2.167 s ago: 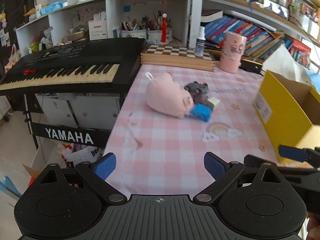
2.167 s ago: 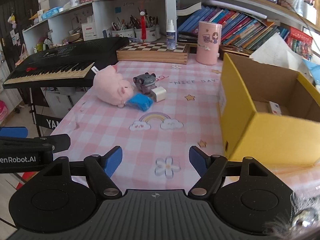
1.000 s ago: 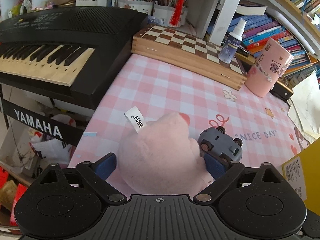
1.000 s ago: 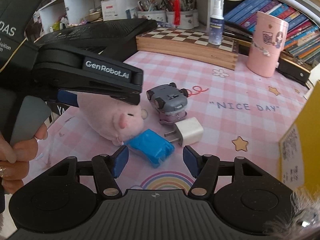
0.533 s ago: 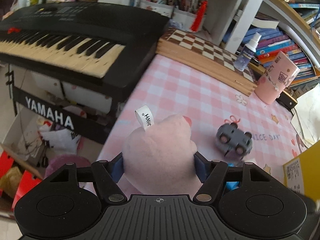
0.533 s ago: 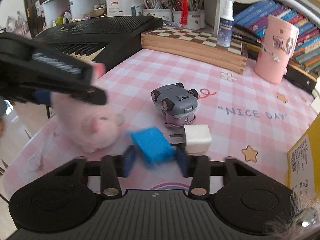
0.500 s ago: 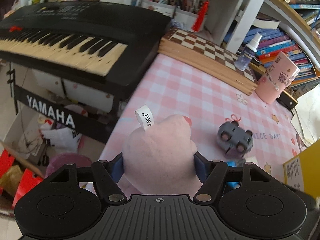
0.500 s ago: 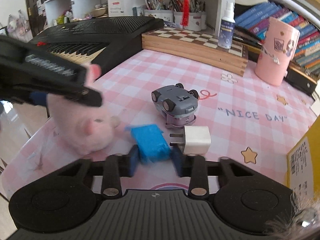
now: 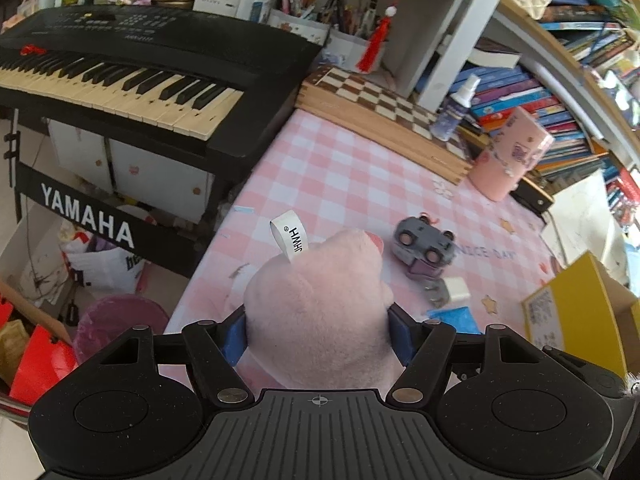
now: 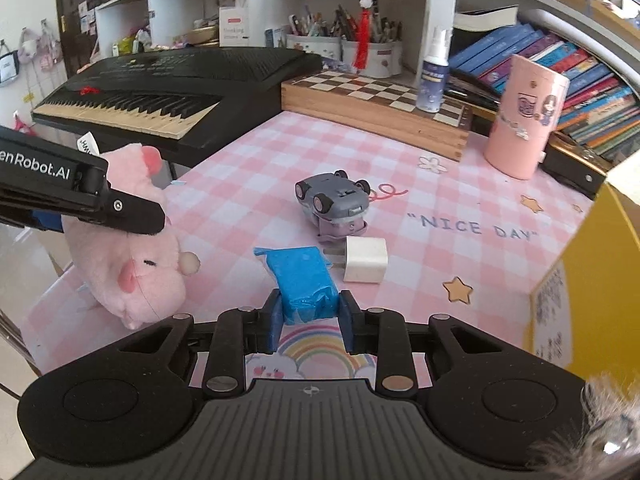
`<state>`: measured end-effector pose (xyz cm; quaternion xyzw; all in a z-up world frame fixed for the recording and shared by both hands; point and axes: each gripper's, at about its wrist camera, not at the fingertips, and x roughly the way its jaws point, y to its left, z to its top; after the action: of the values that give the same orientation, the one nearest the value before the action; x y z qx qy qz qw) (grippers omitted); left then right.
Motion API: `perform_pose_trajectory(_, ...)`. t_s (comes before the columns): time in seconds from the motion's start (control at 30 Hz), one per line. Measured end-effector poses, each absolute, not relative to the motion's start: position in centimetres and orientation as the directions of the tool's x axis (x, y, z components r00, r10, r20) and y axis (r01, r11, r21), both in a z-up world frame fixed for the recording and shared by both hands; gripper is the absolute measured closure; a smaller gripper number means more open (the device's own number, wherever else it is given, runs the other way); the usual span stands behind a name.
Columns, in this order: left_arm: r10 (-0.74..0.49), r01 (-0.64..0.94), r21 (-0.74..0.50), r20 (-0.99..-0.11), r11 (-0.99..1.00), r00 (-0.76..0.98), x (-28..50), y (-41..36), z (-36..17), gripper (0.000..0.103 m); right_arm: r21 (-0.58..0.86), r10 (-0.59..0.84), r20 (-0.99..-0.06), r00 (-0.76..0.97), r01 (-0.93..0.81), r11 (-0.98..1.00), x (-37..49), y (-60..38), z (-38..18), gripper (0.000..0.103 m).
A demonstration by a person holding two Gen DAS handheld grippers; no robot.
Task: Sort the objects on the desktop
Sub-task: 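Lift and carry the pig and blue block toward the yellow box with both tools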
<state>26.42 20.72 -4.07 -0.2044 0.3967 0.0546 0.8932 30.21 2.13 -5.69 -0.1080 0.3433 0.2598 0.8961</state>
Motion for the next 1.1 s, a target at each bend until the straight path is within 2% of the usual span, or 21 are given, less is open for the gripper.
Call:
perform_pose_trajectory(0.47,-0.129,-0.179,-0.405,-0.625,0.896,0.77,18.7,21.1,-0.7,0.034,0.018,0.345,-0.591,0.729,-0.416,0.909,22.4,-1.2,-0.2,0.077)
perform_pose_trajectory(0.77,-0.158,-0.129,-0.403,-0.605,0.906,0.78,12.9,20.5,0.2,0.034,0.044,0.303,-0.603,0.738,-0.348,0.936,15.9,-2.5,0.1,0.077)
perform_pose_trajectory(1.1,-0.259,-0.03,-0.416,-0.62,0.909,0.741,8.5,17.9,-0.5,0.034,0.066,0.25,-0.609,0.753,-0.265,0.962,9.0,-4.4,0.0,0.077)
